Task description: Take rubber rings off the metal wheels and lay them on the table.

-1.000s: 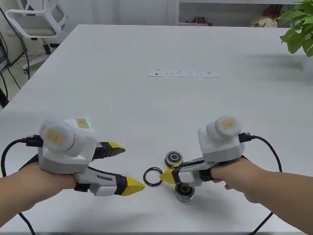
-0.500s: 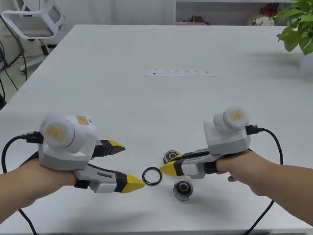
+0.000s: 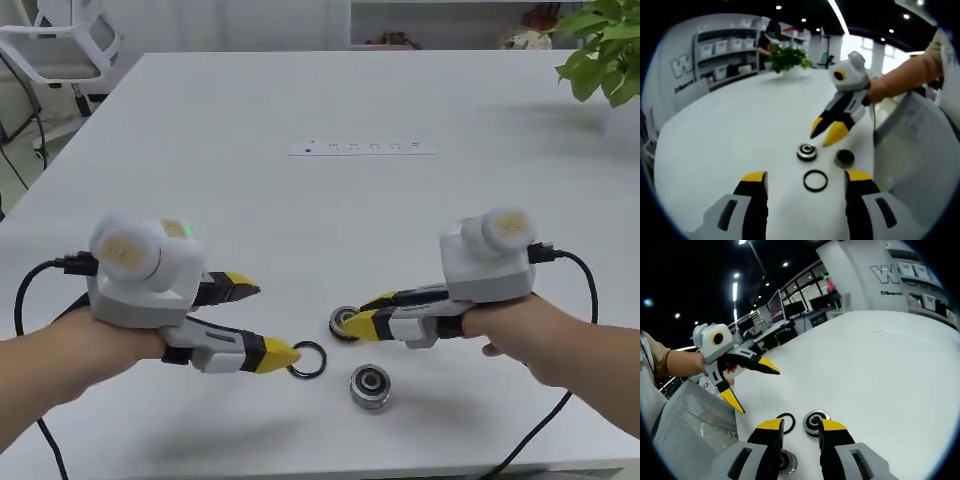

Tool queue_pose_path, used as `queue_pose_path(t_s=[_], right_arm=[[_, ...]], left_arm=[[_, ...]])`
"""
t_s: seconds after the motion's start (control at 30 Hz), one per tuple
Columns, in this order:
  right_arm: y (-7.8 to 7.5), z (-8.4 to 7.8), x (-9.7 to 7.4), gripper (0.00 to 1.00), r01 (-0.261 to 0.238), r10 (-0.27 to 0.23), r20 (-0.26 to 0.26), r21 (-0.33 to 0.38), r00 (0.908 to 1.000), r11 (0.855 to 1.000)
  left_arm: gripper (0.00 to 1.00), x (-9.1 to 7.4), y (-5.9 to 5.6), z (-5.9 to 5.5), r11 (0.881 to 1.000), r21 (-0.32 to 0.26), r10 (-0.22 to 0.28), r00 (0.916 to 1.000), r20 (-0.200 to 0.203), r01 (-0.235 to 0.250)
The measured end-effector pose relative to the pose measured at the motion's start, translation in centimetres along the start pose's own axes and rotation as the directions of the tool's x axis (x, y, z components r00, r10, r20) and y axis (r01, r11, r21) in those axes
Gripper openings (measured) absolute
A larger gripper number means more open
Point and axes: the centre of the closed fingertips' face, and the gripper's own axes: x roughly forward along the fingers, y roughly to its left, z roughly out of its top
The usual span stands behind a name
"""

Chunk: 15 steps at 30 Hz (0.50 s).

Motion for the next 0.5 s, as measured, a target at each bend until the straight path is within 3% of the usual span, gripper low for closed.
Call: queue_pose_path(t_s=[0.5], right_arm=[[-1.7,-1.6,-0.4,0.26,0.039,-0.044,-0.041,-0.108,0.9982,0.993]], left_arm=[[0.58,2.1,0.2,0.2,1.000,0.007,-0.006,0.9999,-0.014,0.006]])
